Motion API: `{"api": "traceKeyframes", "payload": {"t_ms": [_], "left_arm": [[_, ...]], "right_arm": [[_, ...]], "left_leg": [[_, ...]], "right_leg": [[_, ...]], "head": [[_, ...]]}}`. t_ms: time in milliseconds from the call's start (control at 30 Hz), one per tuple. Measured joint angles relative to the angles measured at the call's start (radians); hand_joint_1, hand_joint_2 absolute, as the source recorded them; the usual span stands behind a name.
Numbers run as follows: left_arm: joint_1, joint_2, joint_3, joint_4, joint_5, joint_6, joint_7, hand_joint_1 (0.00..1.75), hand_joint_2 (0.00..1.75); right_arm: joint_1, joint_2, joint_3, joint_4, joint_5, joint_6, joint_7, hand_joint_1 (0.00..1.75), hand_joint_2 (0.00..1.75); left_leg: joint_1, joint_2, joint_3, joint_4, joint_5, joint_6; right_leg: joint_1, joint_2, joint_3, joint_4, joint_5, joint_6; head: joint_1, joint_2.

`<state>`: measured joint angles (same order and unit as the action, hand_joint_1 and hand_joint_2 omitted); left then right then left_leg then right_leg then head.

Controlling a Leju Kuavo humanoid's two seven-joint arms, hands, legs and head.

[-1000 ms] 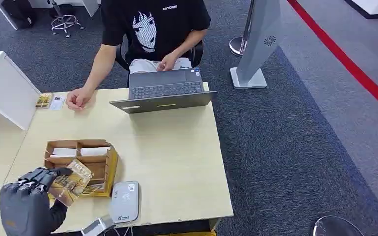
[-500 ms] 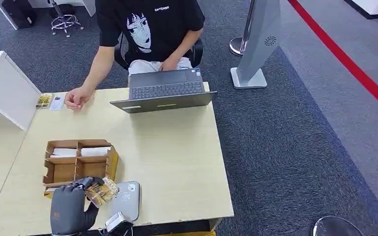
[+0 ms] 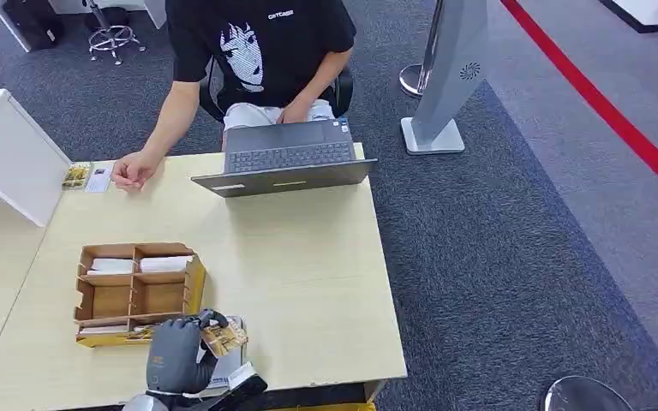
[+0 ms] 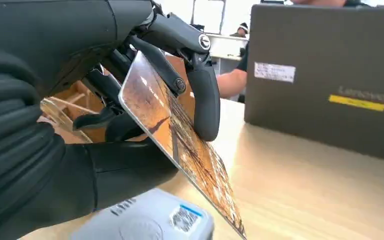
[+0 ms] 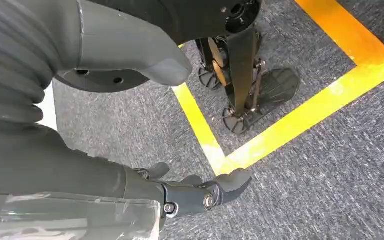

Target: Pass the card to the sensor for recognition and then transmit it.

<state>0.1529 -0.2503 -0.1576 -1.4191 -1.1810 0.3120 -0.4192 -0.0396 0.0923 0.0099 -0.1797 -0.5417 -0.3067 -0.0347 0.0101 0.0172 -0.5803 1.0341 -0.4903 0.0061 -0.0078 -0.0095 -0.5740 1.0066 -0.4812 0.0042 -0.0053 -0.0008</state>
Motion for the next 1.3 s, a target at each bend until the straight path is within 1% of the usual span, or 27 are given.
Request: {"api": "traceKeyframes", "payload": {"t_ms": [133, 333, 433, 633, 767, 1033, 1233, 1300], "left_arm": [[-0.012, 0.0, -0.008, 0.033, -0.008, 0.004, 0.008, 1.75, 1.75], [-0.009, 0.007, -0.02, 0.044, -0.047, 0.033, 0.06, 1.75, 1.75], [0.01, 0.013, -0.02, 0.009, -0.049, 0.037, 0.075, 1.75, 1.75], [0.056, 0.025, -0.019, -0.1, -0.048, 0.013, 0.086, 1.75, 1.75], [0.067, 0.027, -0.019, -0.123, -0.048, 0.008, 0.087, 1.75, 1.75], [0.068, 0.027, -0.019, -0.109, -0.06, 0.0, 0.087, 1.75, 1.75], [0.082, 0.028, -0.019, -0.073, -0.073, 0.024, 0.093, 1.75, 1.75], [0.083, 0.029, -0.019, -0.056, -0.087, 0.032, 0.108, 1.75, 1.75]], "right_arm": [[0.0, 0.0, -0.002, 0.0, -0.003, 0.0, -0.006, 0.0, 1.75], [0.0, 0.0, -0.014, 0.0, -0.004, 0.0, -0.007, 0.0, 1.75], [0.001, 0.0, -0.025, 0.0, -0.006, -0.002, -0.008, 0.0, 1.75], [0.002, 0.0, -0.035, 0.0, -0.01, -0.003, -0.01, 0.0, 1.75], [0.002, 0.0, -0.043, 0.0, -0.007, -0.003, -0.011, 0.0, 1.75], [0.002, 0.0, -0.051, 0.0, 0.001, -0.002, -0.012, 0.0, 1.75], [0.002, 0.0, -0.055, 0.0, 0.009, -0.002, -0.014, 0.0, 1.75], [0.002, 0.0, -0.058, 0.0, 0.01, -0.002, -0.014, 0.0, 1.75]], "left_leg": [[0.0, 0.0, 0.0, 0.0, 0.0, 0.0], [0.0, 0.0, 0.0, 0.0, 0.0, 0.0], [0.0, 0.0, 0.0, 0.0, 0.0, 0.0], [0.0, 0.0, 0.0, 0.0, 0.0, 0.0], [0.0, 0.0, 0.0, 0.0, 0.0, 0.0], [0.0, 0.0, 0.0, 0.0, 0.0, 0.0], [0.0, 0.0, 0.0, 0.0, 0.0, 0.0], [0.0, 0.0, 0.0, 0.0, 0.0, 0.0]], "right_leg": [[0.0, 0.0, 0.0, 0.0, 0.0, 0.0], [0.0, 0.0, 0.0, 0.0, 0.0, 0.0], [0.0, 0.0, 0.0, 0.0, 0.0, 0.0], [0.0, 0.0, 0.0, 0.0, 0.0, 0.0], [0.0, 0.0, 0.0, 0.0, 0.0, 0.0], [0.0, 0.0, 0.0, 0.0, 0.0, 0.0], [0.0, 0.0, 0.0, 0.0, 0.0, 0.0], [0.0, 0.0, 0.0, 0.0, 0.0, 0.0]], "head": [[0.0, 0.0], [0.0, 0.0], [0.0, 0.0], [0.0, 0.0], [0.0, 0.0], [0.0, 0.0], [0.0, 0.0], [0.0, 0.0]]}}
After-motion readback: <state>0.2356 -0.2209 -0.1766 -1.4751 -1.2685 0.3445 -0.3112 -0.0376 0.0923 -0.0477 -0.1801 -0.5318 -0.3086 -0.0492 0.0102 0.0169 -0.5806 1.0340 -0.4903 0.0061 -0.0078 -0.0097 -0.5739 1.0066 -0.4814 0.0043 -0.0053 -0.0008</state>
